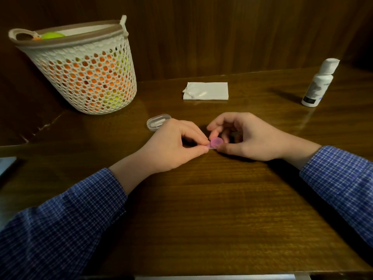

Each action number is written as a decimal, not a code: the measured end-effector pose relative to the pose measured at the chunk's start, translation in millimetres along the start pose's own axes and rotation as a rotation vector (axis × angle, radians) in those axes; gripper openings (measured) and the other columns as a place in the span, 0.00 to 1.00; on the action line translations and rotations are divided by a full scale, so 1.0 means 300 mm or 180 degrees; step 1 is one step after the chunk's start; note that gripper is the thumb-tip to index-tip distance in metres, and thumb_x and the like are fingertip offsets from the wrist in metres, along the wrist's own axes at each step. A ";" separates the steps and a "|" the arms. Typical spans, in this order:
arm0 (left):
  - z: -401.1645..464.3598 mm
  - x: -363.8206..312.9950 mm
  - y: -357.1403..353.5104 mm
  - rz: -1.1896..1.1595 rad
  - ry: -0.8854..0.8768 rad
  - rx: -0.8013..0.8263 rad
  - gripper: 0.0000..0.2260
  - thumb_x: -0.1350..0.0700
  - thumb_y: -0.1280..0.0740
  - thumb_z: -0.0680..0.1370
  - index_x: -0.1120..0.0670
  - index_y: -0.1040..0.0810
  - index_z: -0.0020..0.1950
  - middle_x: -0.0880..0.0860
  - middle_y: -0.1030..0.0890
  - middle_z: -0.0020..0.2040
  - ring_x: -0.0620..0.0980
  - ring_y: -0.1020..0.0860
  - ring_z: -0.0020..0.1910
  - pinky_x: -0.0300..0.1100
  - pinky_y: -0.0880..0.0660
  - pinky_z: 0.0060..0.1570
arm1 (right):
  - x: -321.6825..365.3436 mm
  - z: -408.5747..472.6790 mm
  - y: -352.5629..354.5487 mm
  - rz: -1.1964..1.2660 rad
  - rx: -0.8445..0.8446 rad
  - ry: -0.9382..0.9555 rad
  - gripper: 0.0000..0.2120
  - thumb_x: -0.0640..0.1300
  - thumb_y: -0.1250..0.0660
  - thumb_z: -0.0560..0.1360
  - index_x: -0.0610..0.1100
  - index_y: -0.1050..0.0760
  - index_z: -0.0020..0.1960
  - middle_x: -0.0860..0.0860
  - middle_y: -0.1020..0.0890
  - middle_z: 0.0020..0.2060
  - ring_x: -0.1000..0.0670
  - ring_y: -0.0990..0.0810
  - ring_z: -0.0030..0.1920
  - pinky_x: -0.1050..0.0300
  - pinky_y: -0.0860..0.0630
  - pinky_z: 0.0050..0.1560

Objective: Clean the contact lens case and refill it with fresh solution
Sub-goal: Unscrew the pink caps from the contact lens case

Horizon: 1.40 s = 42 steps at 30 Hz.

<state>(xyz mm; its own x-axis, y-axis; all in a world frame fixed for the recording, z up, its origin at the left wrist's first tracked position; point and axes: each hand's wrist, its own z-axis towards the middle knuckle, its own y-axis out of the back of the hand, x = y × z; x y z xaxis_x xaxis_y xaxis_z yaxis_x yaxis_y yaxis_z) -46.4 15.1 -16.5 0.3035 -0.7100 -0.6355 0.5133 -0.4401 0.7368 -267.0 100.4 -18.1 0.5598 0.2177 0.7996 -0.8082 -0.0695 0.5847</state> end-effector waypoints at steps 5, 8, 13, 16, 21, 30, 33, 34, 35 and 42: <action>0.001 0.001 -0.001 0.0010 -0.0004 -0.0010 0.07 0.56 0.24 0.76 0.48 0.12 0.53 0.41 0.15 0.51 0.35 0.19 0.53 0.26 0.25 0.53 | 0.004 0.000 0.000 -0.0084 -0.0020 -0.0024 0.21 0.40 0.23 0.74 0.49 0.23 0.64 0.54 0.18 0.53 0.54 0.18 0.42 0.56 0.17 0.44; 0.000 0.003 -0.001 0.0000 -0.0013 -0.0010 0.07 0.56 0.24 0.75 0.48 0.12 0.53 0.41 0.15 0.50 0.35 0.19 0.53 0.26 0.25 0.52 | 0.004 0.003 -0.003 -0.0174 -0.0118 -0.0095 0.20 0.45 0.21 0.72 0.51 0.22 0.62 0.56 0.18 0.51 0.57 0.18 0.41 0.63 0.21 0.41; 0.001 0.006 -0.003 -0.0011 -0.0027 -0.0027 0.07 0.56 0.24 0.75 0.48 0.12 0.53 0.41 0.15 0.50 0.35 0.19 0.52 0.27 0.24 0.52 | 0.002 0.001 -0.002 -0.0089 -0.0116 -0.0039 0.16 0.42 0.22 0.73 0.49 0.20 0.60 0.52 0.15 0.47 0.54 0.17 0.41 0.61 0.20 0.42; 0.000 0.008 -0.001 -0.0020 -0.0028 -0.0017 0.07 0.55 0.24 0.75 0.47 0.12 0.53 0.41 0.15 0.50 0.36 0.18 0.53 0.29 0.23 0.53 | 0.001 -0.001 0.006 0.0124 -0.0107 -0.0006 0.16 0.40 0.23 0.74 0.47 0.20 0.61 0.49 0.14 0.49 0.44 0.16 0.44 0.54 0.16 0.46; 0.001 0.010 -0.002 -0.0017 0.0000 -0.0021 0.07 0.55 0.24 0.76 0.47 0.12 0.53 0.41 0.15 0.51 0.35 0.19 0.53 0.29 0.23 0.54 | -0.005 0.003 0.031 0.0585 -0.0216 -0.0089 0.14 0.36 0.28 0.76 0.46 0.19 0.61 0.53 0.13 0.48 0.52 0.14 0.46 0.57 0.16 0.49; 0.000 0.010 -0.007 -0.0048 0.0016 -0.0021 0.07 0.54 0.24 0.75 0.47 0.13 0.53 0.41 0.15 0.50 0.36 0.18 0.52 0.29 0.23 0.55 | -0.013 0.013 0.035 0.0834 -0.0771 -0.0329 0.09 0.36 0.29 0.77 0.40 0.20 0.57 0.43 0.15 0.51 0.46 0.12 0.50 0.56 0.15 0.52; -0.002 0.008 -0.007 -0.0035 0.0005 -0.0016 0.07 0.54 0.24 0.76 0.46 0.13 0.53 0.41 0.15 0.50 0.36 0.19 0.52 0.28 0.24 0.54 | -0.016 0.010 0.035 0.0069 -0.1125 -0.0179 0.10 0.42 0.23 0.73 0.43 0.18 0.53 0.48 0.13 0.48 0.52 0.13 0.49 0.56 0.16 0.56; -0.002 0.007 -0.007 -0.0048 0.0001 -0.0017 0.07 0.54 0.24 0.76 0.46 0.13 0.52 0.42 0.15 0.50 0.37 0.18 0.52 0.28 0.24 0.54 | -0.018 0.011 0.036 -0.0171 -0.1175 -0.0182 0.09 0.44 0.22 0.72 0.45 0.17 0.51 0.51 0.13 0.47 0.54 0.13 0.49 0.56 0.17 0.57; -0.003 0.006 -0.007 -0.0065 -0.0001 -0.0019 0.07 0.54 0.25 0.76 0.46 0.13 0.52 0.42 0.15 0.50 0.37 0.18 0.52 0.28 0.24 0.55 | -0.022 0.012 0.037 -0.0382 -0.1172 -0.0229 0.08 0.46 0.22 0.72 0.47 0.17 0.50 0.54 0.13 0.46 0.57 0.14 0.49 0.55 0.18 0.58; -0.003 0.008 -0.009 -0.0053 0.0033 -0.0023 0.08 0.53 0.25 0.76 0.46 0.14 0.54 0.42 0.15 0.50 0.38 0.19 0.52 0.33 0.22 0.55 | -0.034 0.019 0.031 -0.0688 -0.0907 -0.0433 0.05 0.51 0.22 0.71 0.55 0.16 0.46 0.60 0.13 0.46 0.63 0.16 0.51 0.52 0.19 0.61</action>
<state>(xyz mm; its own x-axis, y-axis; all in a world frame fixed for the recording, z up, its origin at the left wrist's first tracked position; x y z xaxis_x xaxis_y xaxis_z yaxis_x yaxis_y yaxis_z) -46.4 15.1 -20.1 0.3031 -0.6967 -0.6501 0.5241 -0.4479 0.7243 -279.2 92.0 -20.3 0.7265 0.0651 0.6841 -0.6766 0.2417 0.6955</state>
